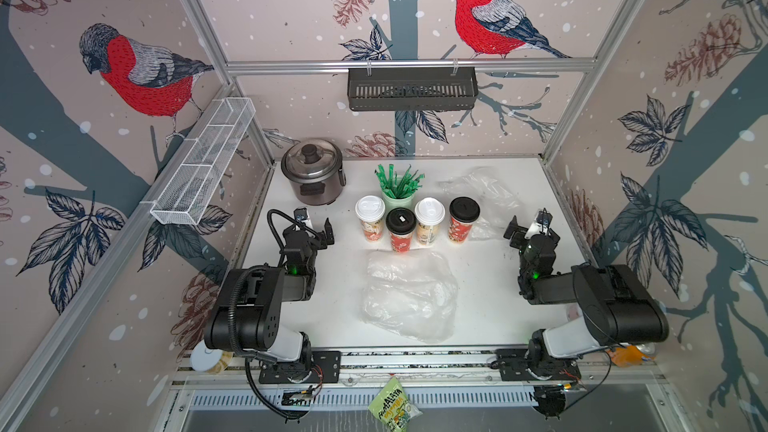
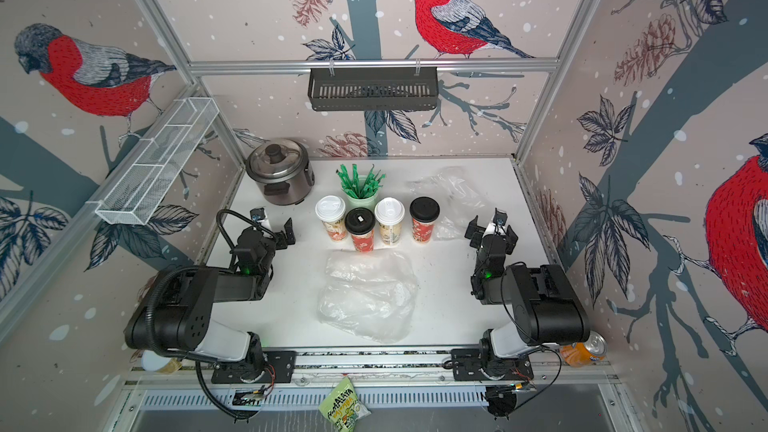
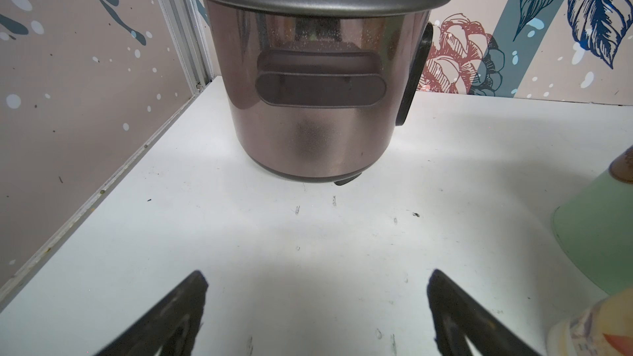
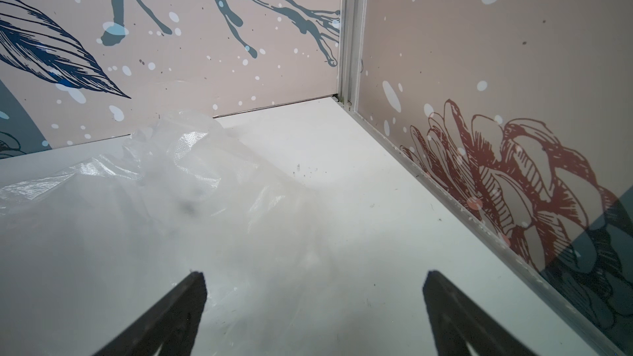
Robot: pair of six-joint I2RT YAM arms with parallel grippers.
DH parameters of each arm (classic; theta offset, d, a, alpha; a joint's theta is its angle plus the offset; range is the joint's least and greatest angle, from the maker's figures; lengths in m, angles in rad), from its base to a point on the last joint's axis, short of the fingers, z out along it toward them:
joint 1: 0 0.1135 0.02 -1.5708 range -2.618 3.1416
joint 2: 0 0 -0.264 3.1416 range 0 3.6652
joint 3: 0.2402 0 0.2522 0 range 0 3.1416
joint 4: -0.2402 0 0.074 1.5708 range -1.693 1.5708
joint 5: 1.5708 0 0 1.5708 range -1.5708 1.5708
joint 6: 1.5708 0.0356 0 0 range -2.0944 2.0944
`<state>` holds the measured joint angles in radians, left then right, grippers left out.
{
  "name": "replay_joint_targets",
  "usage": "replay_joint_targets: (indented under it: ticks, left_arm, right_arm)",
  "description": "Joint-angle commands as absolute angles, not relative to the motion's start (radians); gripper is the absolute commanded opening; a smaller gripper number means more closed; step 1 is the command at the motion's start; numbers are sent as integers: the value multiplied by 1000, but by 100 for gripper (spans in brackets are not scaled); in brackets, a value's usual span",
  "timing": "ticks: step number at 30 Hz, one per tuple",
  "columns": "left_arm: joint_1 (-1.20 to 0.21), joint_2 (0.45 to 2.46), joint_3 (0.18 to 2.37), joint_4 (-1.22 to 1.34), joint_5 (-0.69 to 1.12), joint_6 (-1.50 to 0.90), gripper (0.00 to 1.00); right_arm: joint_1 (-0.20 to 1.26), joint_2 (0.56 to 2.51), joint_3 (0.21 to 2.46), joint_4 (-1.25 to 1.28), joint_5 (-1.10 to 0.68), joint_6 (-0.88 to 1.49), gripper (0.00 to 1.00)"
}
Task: Pack milk tea into plastic carrier bags
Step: Adjust the plastic carrier bag at the center of the board.
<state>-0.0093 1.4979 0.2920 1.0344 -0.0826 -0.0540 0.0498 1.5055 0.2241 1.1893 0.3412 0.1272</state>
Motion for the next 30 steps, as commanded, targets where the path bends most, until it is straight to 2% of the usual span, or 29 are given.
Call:
replay_joint_targets:
  ticks: [1, 9, 11, 14, 18, 23, 30]
  left_arm:
    - [-6, 1497, 296, 1083, -94, -51, 99]
    - [-6, 1498, 296, 1081, -96, -51, 98]
    - [-7, 1493, 295, 1086, -93, -46, 87]
    - [-6, 1458, 332, 1026, -98, -19, 76]
    - [-9, 1355, 459, 711, -126, -78, 74]
    - [-57, 1241, 448, 649, -115, -104, 73]
    - [-260, 1019, 511, 361, -186, -132, 72]
  right_arm:
    - [49, 1503, 223, 1226, 336, 115, 100]
    - [47, 1503, 225, 1221, 331, 117, 100]
    - [49, 1503, 225, 1224, 331, 117, 100]
    - [48, 1501, 221, 1226, 333, 115, 98]
    - [58, 1480, 236, 1196, 354, 108, 95]
    - [81, 1363, 370, 853, 393, 102, 93]
    - [190, 1181, 504, 431, 492, 124, 85]
